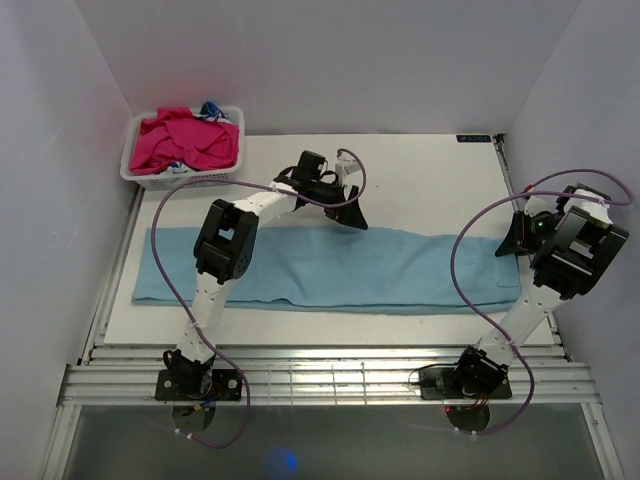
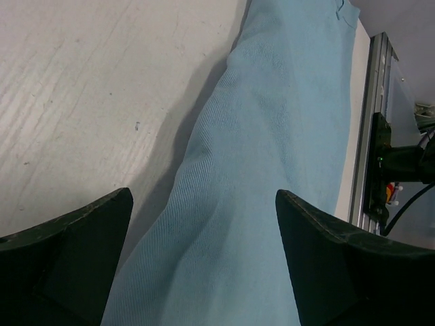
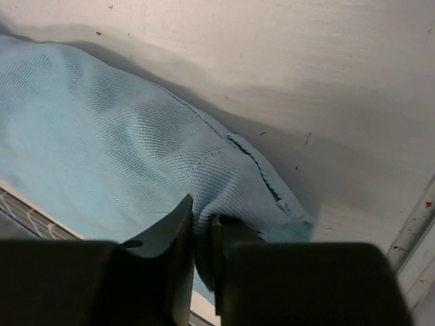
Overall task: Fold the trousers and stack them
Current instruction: Fold the trousers
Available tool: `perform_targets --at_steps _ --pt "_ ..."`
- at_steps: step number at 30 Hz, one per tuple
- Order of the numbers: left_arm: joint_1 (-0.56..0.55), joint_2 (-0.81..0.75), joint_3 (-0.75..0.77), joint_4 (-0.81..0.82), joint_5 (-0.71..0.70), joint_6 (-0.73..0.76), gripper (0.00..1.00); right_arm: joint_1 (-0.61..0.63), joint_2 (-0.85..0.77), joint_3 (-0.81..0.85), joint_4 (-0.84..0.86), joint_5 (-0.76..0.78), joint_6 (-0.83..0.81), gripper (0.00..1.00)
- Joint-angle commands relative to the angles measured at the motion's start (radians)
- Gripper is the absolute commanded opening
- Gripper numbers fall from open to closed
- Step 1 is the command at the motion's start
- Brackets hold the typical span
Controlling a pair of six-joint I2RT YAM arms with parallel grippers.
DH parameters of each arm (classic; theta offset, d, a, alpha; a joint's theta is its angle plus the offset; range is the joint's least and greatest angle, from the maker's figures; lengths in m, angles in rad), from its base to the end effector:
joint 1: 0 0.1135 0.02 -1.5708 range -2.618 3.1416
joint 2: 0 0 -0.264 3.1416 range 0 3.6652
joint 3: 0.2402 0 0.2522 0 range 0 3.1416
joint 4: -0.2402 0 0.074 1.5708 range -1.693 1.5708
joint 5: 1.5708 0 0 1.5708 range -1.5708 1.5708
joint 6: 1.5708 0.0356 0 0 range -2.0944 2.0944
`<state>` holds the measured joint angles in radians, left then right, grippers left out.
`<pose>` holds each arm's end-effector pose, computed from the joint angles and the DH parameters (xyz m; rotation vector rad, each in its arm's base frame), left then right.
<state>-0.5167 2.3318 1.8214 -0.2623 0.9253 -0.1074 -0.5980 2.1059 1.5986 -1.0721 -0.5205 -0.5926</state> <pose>0.4324 -0.2784 0.1707 0.9407 2.1530 -1.3890 0.3381 -0.2089 0.1692 0.0108 2.7905 0.6220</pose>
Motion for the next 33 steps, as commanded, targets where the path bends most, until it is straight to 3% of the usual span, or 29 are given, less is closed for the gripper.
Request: perform_targets --at_steps 1,2,4,5,6,7,8,10,12,17,21,23,26,28,33 --pt "-0.006 -0.035 -0.043 0.014 0.081 -0.028 0.93 -0.011 0.002 -0.037 -0.012 -0.038 -0.028 0.12" --pt "-0.006 -0.066 -0.069 0.034 0.078 -0.028 0.83 -0.011 -0.015 -0.043 -0.014 -0.023 -0.044 0.08" --pt "-0.008 -0.092 -0.132 0.075 0.052 -0.005 0.72 -0.011 -0.035 -0.046 -0.009 0.002 -0.082 0.08" --pt "-0.009 -0.107 -0.142 0.074 0.043 0.003 0.62 -0.008 -0.052 -0.042 -0.012 0.034 -0.093 0.09" --pt "-0.009 -0.111 -0.149 0.068 0.040 0.014 0.57 -0.006 -0.058 -0.036 -0.012 0.062 -0.102 0.14" --pt "-0.009 -0.112 -0.151 0.054 0.041 0.031 0.54 -0.002 -0.063 -0.010 -0.015 0.094 -0.116 0.26" --pt "-0.009 -0.117 -0.151 0.045 0.044 0.064 0.51 -0.002 -0.066 0.007 -0.031 0.143 -0.131 0.60" --pt "-0.009 -0.123 -0.149 0.017 0.049 0.092 0.35 -0.002 -0.090 0.049 -0.029 0.194 -0.147 0.96" --pt "-0.011 -0.152 -0.166 0.005 0.066 0.164 0.22 -0.002 -0.112 0.090 -0.046 0.211 -0.168 0.90" --pt "-0.046 -0.300 -0.368 0.092 0.009 0.333 0.15 0.047 -0.184 0.234 -0.141 0.017 -0.185 0.97" --pt "-0.123 -0.436 -0.569 0.197 -0.162 0.590 0.07 0.170 -0.230 0.221 -0.171 -0.070 -0.193 1.00" --pt "-0.146 -0.500 -0.654 0.297 -0.224 0.667 0.03 0.259 -0.234 0.228 -0.167 -0.108 -0.168 0.90" --pt "-0.192 -0.535 -0.784 0.398 -0.379 0.770 0.05 0.374 -0.213 0.257 -0.166 -0.140 -0.105 0.80" --pt "-0.210 -0.542 -0.851 0.416 -0.437 0.858 0.06 0.450 -0.207 0.261 -0.135 -0.159 -0.040 0.76" --pt "-0.250 -0.551 -1.020 0.659 -0.565 1.006 0.04 0.598 -0.175 0.253 -0.035 -0.181 0.053 0.66"
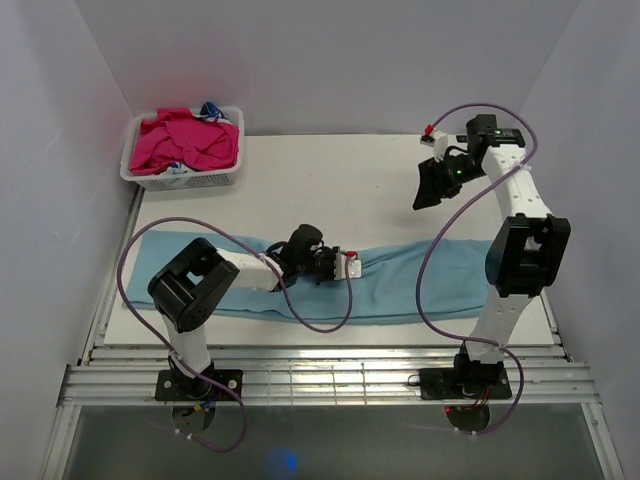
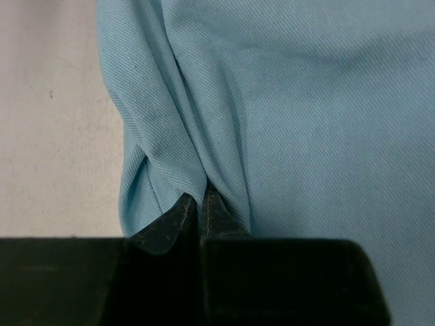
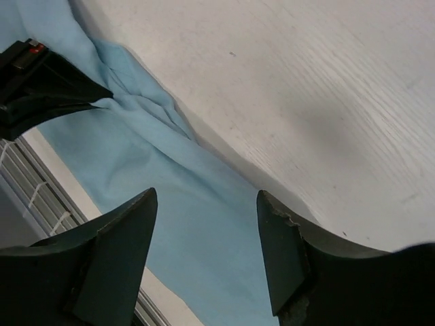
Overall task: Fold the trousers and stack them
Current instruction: Fold the trousers
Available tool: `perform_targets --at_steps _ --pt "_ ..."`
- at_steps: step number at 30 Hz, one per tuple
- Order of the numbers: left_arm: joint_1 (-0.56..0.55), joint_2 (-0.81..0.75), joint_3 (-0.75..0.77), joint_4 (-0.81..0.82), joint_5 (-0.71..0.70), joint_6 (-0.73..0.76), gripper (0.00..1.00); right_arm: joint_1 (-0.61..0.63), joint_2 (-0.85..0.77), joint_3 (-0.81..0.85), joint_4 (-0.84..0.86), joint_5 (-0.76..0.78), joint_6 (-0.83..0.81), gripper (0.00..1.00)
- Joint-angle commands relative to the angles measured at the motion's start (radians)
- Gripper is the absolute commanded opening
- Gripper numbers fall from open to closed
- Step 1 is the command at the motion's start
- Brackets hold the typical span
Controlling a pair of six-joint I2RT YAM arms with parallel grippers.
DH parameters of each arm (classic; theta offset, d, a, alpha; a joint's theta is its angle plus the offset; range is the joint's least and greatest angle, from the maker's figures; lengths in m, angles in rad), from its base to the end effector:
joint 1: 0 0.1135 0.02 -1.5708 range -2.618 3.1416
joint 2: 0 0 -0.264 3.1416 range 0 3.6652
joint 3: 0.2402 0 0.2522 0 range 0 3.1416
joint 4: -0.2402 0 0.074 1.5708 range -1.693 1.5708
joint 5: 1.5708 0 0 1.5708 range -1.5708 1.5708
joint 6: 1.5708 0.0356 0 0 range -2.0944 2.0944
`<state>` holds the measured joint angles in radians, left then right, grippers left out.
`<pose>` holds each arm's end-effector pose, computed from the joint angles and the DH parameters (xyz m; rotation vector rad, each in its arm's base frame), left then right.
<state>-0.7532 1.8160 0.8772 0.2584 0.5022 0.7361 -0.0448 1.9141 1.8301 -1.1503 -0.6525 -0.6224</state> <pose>0.2502 -0.2580 0.1412 1.6860 1.4327 -0.5723 0.3923 0.0040 0.3048 -0.8627 2.3916 0.6703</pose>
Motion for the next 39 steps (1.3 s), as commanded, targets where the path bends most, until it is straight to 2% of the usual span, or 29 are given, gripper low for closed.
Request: perform_targets --at_steps 1,4,8,10,13,14,16,17,18,20,23,32,36,37,39 --pt "-0.018 -0.029 -0.105 0.160 -0.157 0.178 0.04 0.113 0.034 0.023 0.044 -0.042 0.088 0.65" --pt "-0.043 -0.007 -0.151 0.249 -0.212 0.255 0.04 0.199 0.049 -0.002 0.078 -0.004 0.119 0.62" --pt "-0.089 0.040 -0.298 0.567 -0.329 0.364 0.02 0.284 0.036 -0.093 0.144 0.065 0.148 0.55" --pt "-0.120 0.092 -0.334 0.651 -0.384 0.442 0.00 0.319 0.034 -0.123 0.184 0.089 0.165 0.54" --pt "-0.150 0.147 -0.414 0.868 -0.431 0.560 0.00 0.359 0.058 -0.135 0.201 0.135 0.190 0.54" --pt "-0.158 0.196 -0.428 0.981 -0.450 0.591 0.00 0.373 0.069 -0.132 0.196 0.180 0.194 0.57" --pt "-0.176 0.252 -0.455 1.094 -0.487 0.684 0.00 0.414 0.092 -0.121 0.190 0.235 0.199 0.67" --pt "-0.181 0.305 -0.461 1.202 -0.487 0.716 0.00 0.425 0.095 -0.123 0.193 0.270 0.204 0.71" --pt "-0.182 0.327 -0.466 1.241 -0.487 0.742 0.00 0.437 0.095 -0.130 0.201 0.289 0.214 0.73" --pt "-0.186 0.348 -0.458 1.274 -0.487 0.772 0.00 0.476 0.094 -0.134 0.225 0.347 0.243 0.77" --pt "-0.193 0.341 -0.448 1.266 -0.522 0.773 0.00 0.520 0.106 -0.138 0.247 0.408 0.257 0.78" --pt "-0.213 0.351 -0.432 1.263 -0.530 0.801 0.00 0.609 0.215 -0.129 0.248 0.502 0.267 0.62" --pt "-0.219 0.358 -0.437 1.269 -0.537 0.806 0.00 0.612 0.258 -0.134 0.256 0.550 0.263 0.61" --pt "-0.222 0.361 -0.435 1.271 -0.542 0.801 0.00 0.612 0.264 -0.131 0.239 0.550 0.259 0.58" --pt "-0.224 0.359 -0.431 1.263 -0.551 0.793 0.00 0.612 0.272 -0.114 0.219 0.538 0.245 0.41"
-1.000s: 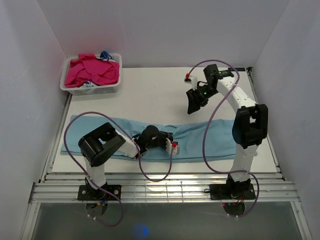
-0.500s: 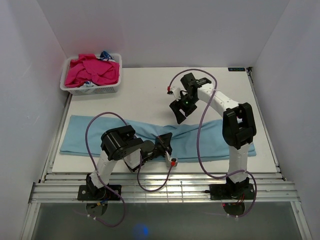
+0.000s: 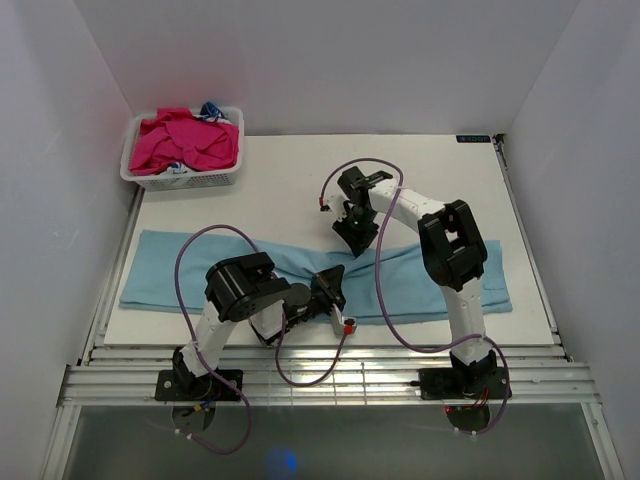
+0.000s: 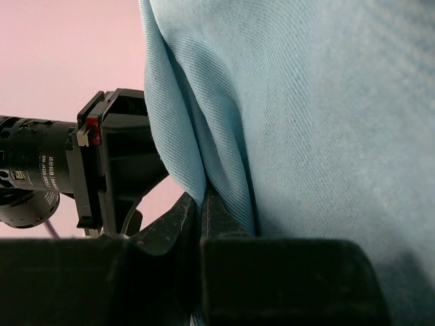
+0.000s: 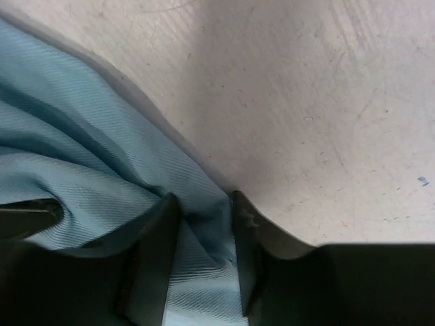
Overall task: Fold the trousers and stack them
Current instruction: Fold the trousers
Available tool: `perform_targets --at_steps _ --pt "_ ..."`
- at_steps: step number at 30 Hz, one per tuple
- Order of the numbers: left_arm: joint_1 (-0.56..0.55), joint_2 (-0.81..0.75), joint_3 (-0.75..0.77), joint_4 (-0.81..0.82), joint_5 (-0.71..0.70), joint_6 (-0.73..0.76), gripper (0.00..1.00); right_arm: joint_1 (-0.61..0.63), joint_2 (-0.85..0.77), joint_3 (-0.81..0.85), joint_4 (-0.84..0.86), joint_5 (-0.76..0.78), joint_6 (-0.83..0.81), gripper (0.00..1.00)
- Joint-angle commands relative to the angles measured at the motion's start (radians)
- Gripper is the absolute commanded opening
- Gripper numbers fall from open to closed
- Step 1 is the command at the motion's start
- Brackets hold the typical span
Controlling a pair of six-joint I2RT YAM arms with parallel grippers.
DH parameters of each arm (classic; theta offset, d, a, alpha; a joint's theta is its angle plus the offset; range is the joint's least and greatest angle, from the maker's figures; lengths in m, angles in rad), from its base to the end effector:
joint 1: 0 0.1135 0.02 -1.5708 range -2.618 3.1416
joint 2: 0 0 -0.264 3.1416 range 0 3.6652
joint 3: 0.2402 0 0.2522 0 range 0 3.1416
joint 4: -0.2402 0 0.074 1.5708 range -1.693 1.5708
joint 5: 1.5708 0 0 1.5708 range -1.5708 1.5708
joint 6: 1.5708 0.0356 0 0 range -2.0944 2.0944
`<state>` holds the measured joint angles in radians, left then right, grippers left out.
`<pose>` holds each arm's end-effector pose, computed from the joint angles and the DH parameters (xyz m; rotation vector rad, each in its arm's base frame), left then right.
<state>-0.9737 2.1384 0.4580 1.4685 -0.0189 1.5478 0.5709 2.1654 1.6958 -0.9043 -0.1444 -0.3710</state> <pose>0.1703 -0.2493 0.0630 1.7128 0.5632 0.4286 0.3631 0.2393 0.1677 -1.3576 2.6199 0.2414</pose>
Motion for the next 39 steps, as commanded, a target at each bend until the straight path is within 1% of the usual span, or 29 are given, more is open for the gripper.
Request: perform_targets --at_steps 1,2,3,9,14,16,17,19,20,22,23,24,25,28,30,32,34,35,37,39 --pt "-0.003 0.037 -0.013 0.050 -0.032 -0.020 0.00 -0.003 0.017 0.021 -0.030 0.026 -0.022 0.31" --pt "-0.003 0.035 -0.013 0.050 -0.033 -0.020 0.00 -0.002 0.010 0.022 -0.027 0.037 -0.028 0.10" --pt "-0.003 0.034 -0.015 0.052 -0.033 -0.022 0.00 -0.003 -0.007 0.030 -0.022 0.048 -0.032 0.08" --pt "-0.010 0.021 -0.031 0.046 -0.042 -0.032 0.00 -0.009 -0.082 0.061 0.091 0.137 -0.075 0.08" --pt "-0.013 0.026 -0.041 0.047 -0.039 -0.034 0.00 -0.009 -0.052 0.106 0.146 0.227 -0.105 0.08" --pt "-0.013 0.021 -0.039 0.043 -0.038 -0.037 0.00 -0.009 -0.027 0.128 0.157 0.238 -0.112 0.18" --pt "-0.013 0.021 -0.036 0.038 -0.039 -0.038 0.00 -0.009 -0.021 0.154 0.159 0.247 -0.114 0.25" --pt "-0.013 0.021 -0.036 0.035 -0.042 -0.040 0.00 -0.011 -0.007 0.186 0.141 0.246 -0.120 0.42" --pt "-0.013 0.023 -0.036 0.033 -0.044 -0.041 0.00 -0.011 -0.009 0.202 0.130 0.238 -0.120 0.55" --pt "-0.013 0.025 -0.030 0.032 -0.055 -0.052 0.00 -0.014 -0.036 0.219 0.105 0.226 -0.138 0.72" --pt "-0.013 0.023 -0.028 0.023 -0.056 -0.055 0.00 -0.014 -0.048 0.216 0.099 0.215 -0.143 0.82" --pt "-0.013 0.023 -0.027 0.020 -0.058 -0.058 0.00 -0.014 -0.074 0.203 0.090 0.204 -0.150 0.85" --pt "-0.013 0.023 -0.022 0.018 -0.061 -0.061 0.00 -0.014 -0.085 0.194 0.082 0.192 -0.160 0.85" --pt "-0.013 0.026 -0.007 0.015 -0.064 -0.066 0.00 -0.014 -0.122 0.133 0.058 0.155 -0.199 0.77" --pt "-0.013 0.025 0.001 0.012 -0.065 -0.066 0.00 -0.016 -0.139 0.091 0.059 0.112 -0.218 0.73" --pt "-0.013 0.018 0.010 0.000 -0.067 -0.066 0.00 -0.017 -0.135 0.059 0.059 0.077 -0.238 0.68" --pt "-0.013 0.008 0.013 -0.010 -0.064 -0.068 0.00 -0.016 -0.089 0.079 0.007 0.059 -0.241 0.64" --pt "-0.013 0.003 0.014 -0.019 -0.062 -0.071 0.00 -0.017 -0.067 0.131 -0.020 0.045 -0.233 0.61" --pt "-0.013 -0.003 0.018 -0.030 -0.064 -0.077 0.00 -0.017 -0.007 0.180 -0.083 0.031 -0.201 0.60" --pt "-0.013 -0.002 0.022 -0.033 -0.072 -0.080 0.00 -0.017 0.019 0.194 -0.085 0.019 -0.183 0.59"
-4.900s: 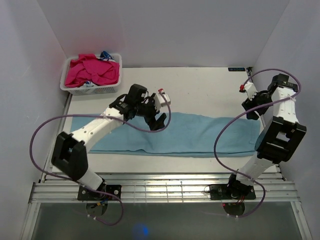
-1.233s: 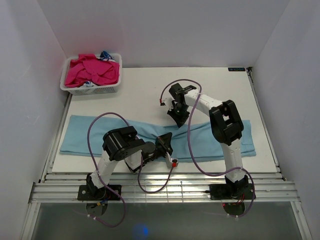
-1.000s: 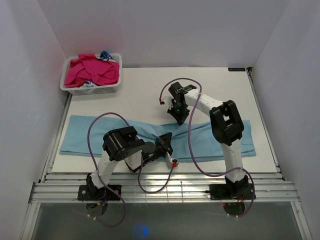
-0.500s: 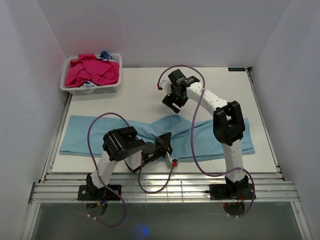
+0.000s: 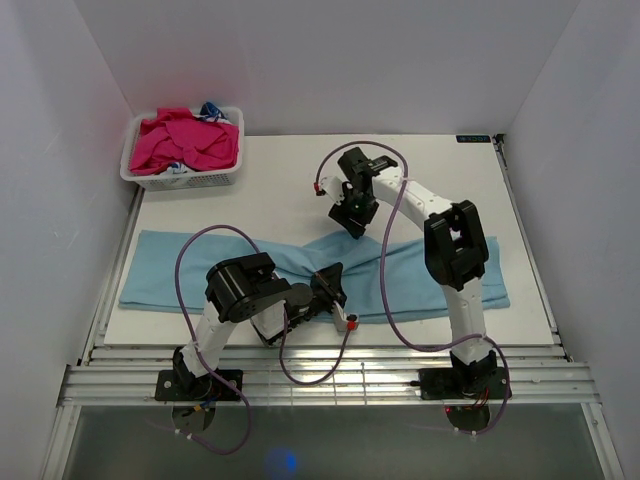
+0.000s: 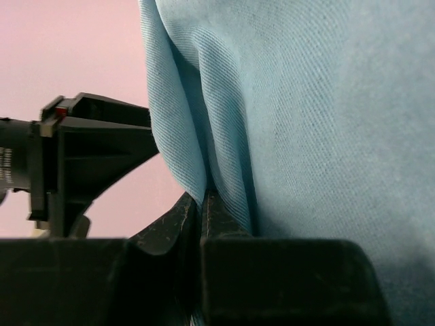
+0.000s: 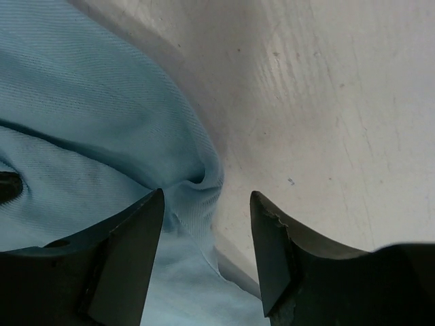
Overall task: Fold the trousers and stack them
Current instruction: Fold the trousers
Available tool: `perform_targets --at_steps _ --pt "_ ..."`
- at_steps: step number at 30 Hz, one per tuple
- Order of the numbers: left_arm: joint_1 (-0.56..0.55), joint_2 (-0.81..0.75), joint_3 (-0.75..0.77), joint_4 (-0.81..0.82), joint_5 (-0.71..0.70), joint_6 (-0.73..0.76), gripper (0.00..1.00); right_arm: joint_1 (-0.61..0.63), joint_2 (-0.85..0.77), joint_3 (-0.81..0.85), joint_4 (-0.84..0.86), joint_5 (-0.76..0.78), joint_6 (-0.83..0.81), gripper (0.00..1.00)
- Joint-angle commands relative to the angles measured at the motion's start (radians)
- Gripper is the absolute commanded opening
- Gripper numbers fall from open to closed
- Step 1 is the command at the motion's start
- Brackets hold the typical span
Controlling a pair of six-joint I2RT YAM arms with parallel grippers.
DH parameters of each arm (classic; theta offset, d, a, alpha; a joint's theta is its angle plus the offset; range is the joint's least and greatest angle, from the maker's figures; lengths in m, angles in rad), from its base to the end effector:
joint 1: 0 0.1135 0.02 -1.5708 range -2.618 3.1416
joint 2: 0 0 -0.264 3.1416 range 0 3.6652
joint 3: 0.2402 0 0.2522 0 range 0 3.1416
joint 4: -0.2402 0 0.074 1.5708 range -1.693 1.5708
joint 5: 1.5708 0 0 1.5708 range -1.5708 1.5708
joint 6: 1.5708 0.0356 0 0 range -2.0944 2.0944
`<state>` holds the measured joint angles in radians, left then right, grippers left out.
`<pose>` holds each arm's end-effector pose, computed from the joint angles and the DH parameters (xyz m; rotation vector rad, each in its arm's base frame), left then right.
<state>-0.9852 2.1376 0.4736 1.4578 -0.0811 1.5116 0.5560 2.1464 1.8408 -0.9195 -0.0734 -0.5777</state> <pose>0.1714 -0.2533 0.0643 1.6862 0.6258 0.4504 0.3829 0.2410 0.2155 -1.5152 2.3471 0.0973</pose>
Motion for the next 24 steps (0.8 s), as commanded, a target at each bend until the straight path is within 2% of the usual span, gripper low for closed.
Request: perform_targets --at_steps 1,7,11,18,24 --pt "-0.001 0.001 0.008 -0.022 -0.011 -0.044 0.00 -0.002 0.044 0.043 -0.055 -0.051 0.025 0.59" --pt "-0.001 -0.008 -0.004 -0.028 -0.014 -0.053 0.00 -0.019 0.058 0.011 -0.047 -0.043 -0.002 0.57" --pt "-0.003 -0.010 -0.012 -0.027 -0.019 -0.056 0.00 -0.027 -0.002 0.003 -0.047 -0.075 -0.017 0.54" --pt "-0.001 0.001 -0.004 -0.022 -0.019 -0.048 0.00 -0.027 -0.100 0.017 -0.068 -0.158 -0.017 0.56" --pt "-0.001 0.005 0.002 -0.028 -0.016 -0.047 0.00 -0.028 -0.065 0.011 -0.102 -0.172 -0.051 0.50"
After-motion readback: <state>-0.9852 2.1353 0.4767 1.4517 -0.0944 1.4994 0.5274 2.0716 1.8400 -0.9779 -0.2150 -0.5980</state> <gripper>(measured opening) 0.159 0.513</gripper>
